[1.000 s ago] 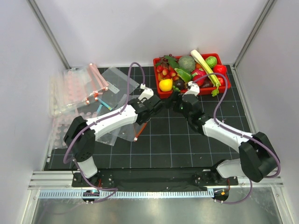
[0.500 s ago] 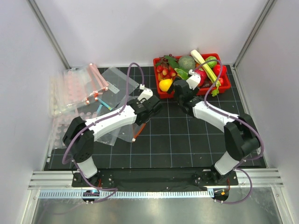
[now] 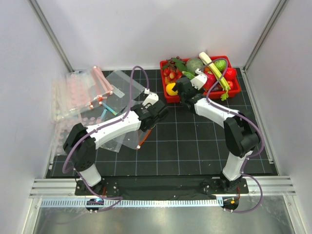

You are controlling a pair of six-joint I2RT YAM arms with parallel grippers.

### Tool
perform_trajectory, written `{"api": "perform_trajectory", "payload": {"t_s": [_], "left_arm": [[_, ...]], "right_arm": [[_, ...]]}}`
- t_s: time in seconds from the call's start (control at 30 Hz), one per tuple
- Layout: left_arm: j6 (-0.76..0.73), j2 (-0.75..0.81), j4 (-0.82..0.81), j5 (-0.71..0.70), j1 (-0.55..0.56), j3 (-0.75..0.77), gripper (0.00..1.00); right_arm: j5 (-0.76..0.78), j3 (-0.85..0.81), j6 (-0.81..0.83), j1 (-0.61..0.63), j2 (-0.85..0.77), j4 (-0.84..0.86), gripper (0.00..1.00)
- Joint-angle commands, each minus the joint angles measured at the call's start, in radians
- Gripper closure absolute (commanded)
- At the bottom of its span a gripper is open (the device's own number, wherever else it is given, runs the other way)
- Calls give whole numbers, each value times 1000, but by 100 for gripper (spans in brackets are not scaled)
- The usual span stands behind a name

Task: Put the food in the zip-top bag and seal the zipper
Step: Pick up the fake fruit from the bin.

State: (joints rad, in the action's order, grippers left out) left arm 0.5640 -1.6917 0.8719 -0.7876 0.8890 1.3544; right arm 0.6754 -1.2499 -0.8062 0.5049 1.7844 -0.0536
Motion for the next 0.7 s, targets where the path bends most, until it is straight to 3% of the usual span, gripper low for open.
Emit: {"api": "perform_trajectory", "payload": {"t_s": [0.0,0.37,0.5,0.67], "left_arm": [[13,38,-5,-4,5,3,100],[16,36,3,-10,10,5,100],[16,33,6,-18,11,8,100],[17,30,9,-21,11,8,100]], "right_arm": [[76,-45,-66,-16,21,26,5],[93,-68,-71,-58,79,90,8],[96,-53,-62,-66,73,123,26],[72,-20,-47,-66,46,164,40]]}}
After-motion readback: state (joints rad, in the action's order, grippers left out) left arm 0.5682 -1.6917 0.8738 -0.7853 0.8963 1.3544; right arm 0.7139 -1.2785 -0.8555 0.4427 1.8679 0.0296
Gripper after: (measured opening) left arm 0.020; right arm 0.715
